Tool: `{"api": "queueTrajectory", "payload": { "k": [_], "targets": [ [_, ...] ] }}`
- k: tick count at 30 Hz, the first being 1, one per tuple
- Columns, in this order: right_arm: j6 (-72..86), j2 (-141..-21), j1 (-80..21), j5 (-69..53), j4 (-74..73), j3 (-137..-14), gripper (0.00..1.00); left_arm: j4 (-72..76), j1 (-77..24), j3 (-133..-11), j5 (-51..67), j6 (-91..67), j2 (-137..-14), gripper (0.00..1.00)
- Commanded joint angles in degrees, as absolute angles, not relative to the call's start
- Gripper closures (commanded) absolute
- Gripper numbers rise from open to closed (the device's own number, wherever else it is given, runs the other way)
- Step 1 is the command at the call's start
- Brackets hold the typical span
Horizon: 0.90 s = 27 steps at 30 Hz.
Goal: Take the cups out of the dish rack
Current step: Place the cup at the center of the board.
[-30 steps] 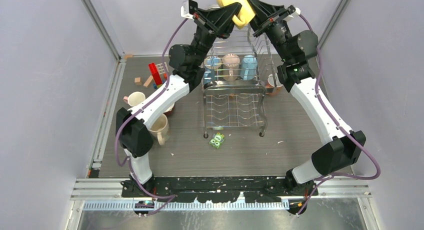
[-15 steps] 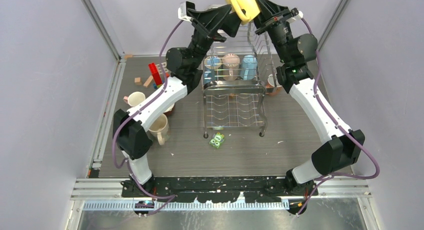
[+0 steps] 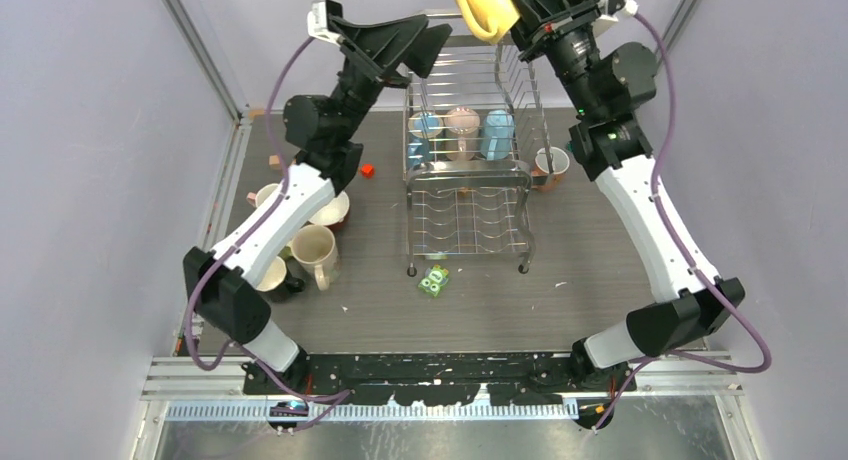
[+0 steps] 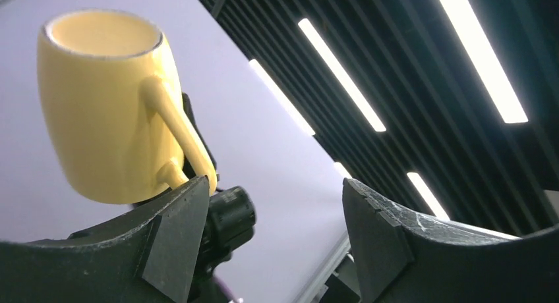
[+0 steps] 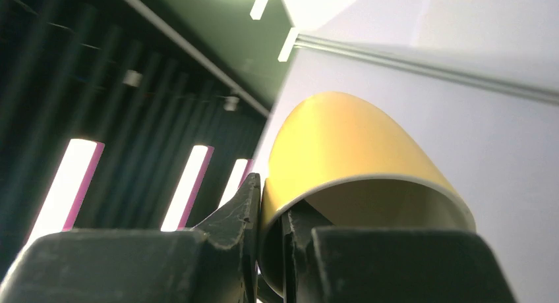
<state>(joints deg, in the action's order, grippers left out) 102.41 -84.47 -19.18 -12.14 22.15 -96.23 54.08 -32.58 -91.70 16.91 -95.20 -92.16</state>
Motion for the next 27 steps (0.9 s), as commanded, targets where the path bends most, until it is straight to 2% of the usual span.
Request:
{"api": "queueTrajectory", "payload": {
  "k": [1,7,13,21,27],
  "targets": [
    [82.70,-77.87,-19.16,-11.68,6.07,-105.65,0.99,42.87,-29.10,-89.94,23.35,-87.29,-84.30,0.24],
    [64.50,-78.22,-18.98,-6.00,-15.03,-115.02,0.99,22.84,-26.17,-87.80,27.03,-74.21,-77.20,0.23],
    [49.08,-80.15,-18.69,5.35,-32.14,-124.14,0.99,9.03,-25.48,-86.28,28.21,-64.08,-72.50,0.23],
    [37.63,-79.55,-15.05,19.70,-44.13,-126.24,0.99,-3.97,-25.49,-83.69,28.60,-53.51,-66.85,0.22],
    [38.14,-80.90,-3.46,14.57,-50.00,-123.36,0.99,-10.30,-25.49,-81.65,27.11,-48.11,-63.33,0.21]
  ]
}}
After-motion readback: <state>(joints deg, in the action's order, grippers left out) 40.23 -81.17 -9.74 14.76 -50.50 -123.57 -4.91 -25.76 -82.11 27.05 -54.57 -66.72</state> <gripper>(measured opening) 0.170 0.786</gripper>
